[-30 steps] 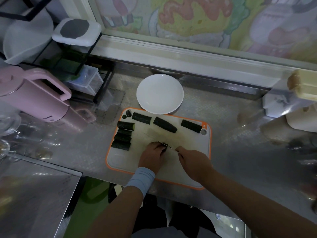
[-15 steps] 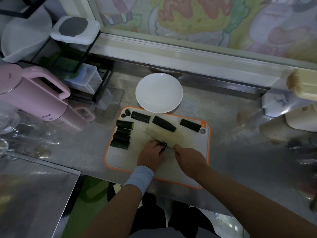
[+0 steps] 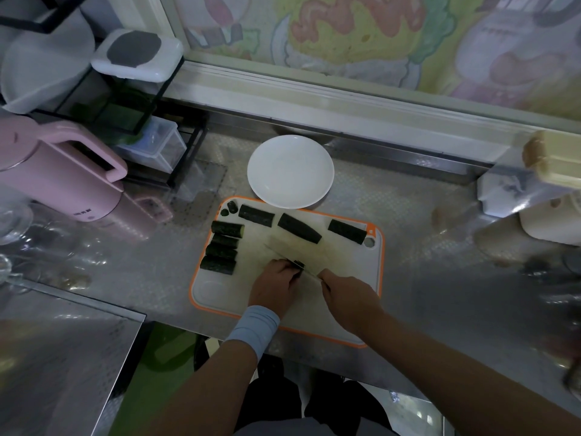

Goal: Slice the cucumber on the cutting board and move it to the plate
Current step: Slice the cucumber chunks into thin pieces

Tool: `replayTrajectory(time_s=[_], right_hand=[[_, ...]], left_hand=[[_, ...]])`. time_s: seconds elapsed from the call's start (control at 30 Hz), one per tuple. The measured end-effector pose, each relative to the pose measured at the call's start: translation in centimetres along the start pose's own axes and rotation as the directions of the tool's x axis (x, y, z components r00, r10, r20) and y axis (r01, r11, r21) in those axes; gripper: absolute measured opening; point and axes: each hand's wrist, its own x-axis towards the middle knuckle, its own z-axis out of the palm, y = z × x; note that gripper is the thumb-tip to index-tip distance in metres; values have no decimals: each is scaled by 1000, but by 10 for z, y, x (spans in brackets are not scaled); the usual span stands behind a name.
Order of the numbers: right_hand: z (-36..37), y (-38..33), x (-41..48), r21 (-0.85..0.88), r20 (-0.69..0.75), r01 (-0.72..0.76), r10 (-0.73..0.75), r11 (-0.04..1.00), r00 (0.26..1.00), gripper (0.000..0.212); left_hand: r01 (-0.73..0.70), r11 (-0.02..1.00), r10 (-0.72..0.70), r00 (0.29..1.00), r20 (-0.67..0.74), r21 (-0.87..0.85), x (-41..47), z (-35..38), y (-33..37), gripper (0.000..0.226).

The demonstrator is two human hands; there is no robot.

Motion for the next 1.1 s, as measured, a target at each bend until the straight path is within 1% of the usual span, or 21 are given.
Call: replayTrajectory(time_s=[0.23, 0.37, 0.53, 0.7, 0.77, 0.87, 1.1], right_hand=[[-2, -7, 11, -36, 15, 12, -11, 999, 1000, 28], [-5, -3, 3, -11, -18, 22, -22, 1000, 1000, 29], [-5, 5, -8, 29, -6, 11, -11, 1000, 1000, 29], [2, 0, -3, 15, -3, 0, 0, 1000, 1000, 28], [2, -5, 3, 1, 2, -4, 4, 1000, 1000, 28], [-1, -10, 8, -12, 6, -2, 2, 1000, 1000, 27], [-5, -1, -5, 19, -4, 9, -9, 1000, 1000, 28]], left_hand=[[-30, 999, 30, 1000, -9, -17, 0, -2, 0, 20], [4, 1000, -3, 1000, 14, -20, -1, 1, -3, 16], [-14, 1000, 14, 1000, 9, -21, 0, 0, -3, 18], [-5, 999, 5, 1000, 0, -39, 0, 0, -4, 14], [-26, 999, 25, 999, -21, -41, 0, 1, -3, 11], [-48, 998, 46, 998, -46, -51, 0, 3, -3, 13], [-29, 999, 28, 999, -29, -46, -2, 2, -5, 14]])
